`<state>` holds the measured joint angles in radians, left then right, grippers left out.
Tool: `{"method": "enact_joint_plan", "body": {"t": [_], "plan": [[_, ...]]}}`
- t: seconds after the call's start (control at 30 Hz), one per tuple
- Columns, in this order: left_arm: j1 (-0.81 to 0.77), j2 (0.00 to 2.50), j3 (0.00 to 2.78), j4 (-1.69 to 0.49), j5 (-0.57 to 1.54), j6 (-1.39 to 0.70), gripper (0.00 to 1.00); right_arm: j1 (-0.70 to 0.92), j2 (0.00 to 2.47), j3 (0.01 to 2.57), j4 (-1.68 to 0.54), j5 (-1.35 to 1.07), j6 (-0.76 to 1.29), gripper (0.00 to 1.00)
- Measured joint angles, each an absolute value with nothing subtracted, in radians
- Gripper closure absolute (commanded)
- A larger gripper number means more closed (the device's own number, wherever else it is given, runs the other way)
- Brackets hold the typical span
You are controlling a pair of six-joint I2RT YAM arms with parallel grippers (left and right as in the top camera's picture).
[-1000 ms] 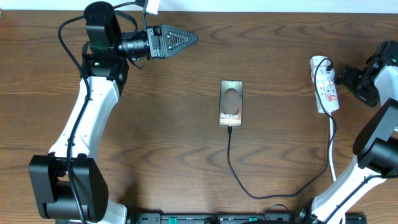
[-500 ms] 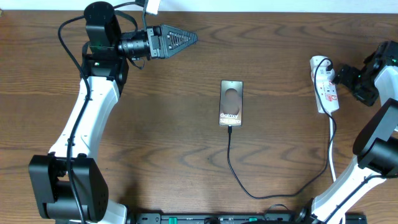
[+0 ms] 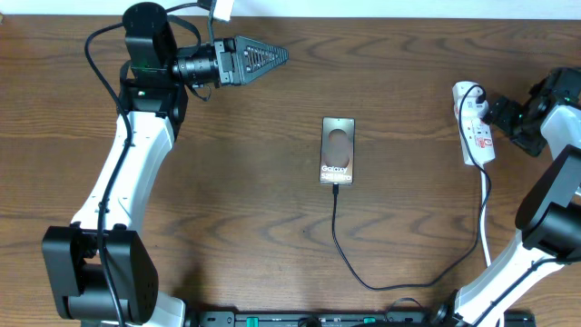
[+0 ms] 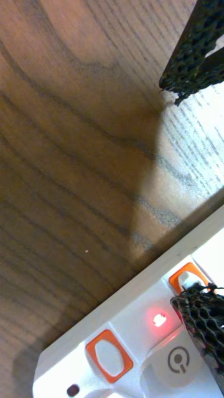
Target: Plug charger to phone and switch on socket
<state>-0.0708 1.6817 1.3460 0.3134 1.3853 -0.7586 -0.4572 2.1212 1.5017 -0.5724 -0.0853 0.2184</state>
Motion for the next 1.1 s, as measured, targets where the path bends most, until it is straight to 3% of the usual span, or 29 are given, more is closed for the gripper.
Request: {"method": "enact_joint_plan", "body": {"t": [0.9,1.1], "plan": [[-0.071,1.682,1.346,0.314,1.385,-0.759,0.02,-0.477,2.103,1.434,-0.570,0.054,0.247,0.01],[-0.071,1.682,1.346,0.314,1.385,-0.759,0.03,-0.489,2.103,1.463,-0.660,0.067,0.235,0.01]]}}
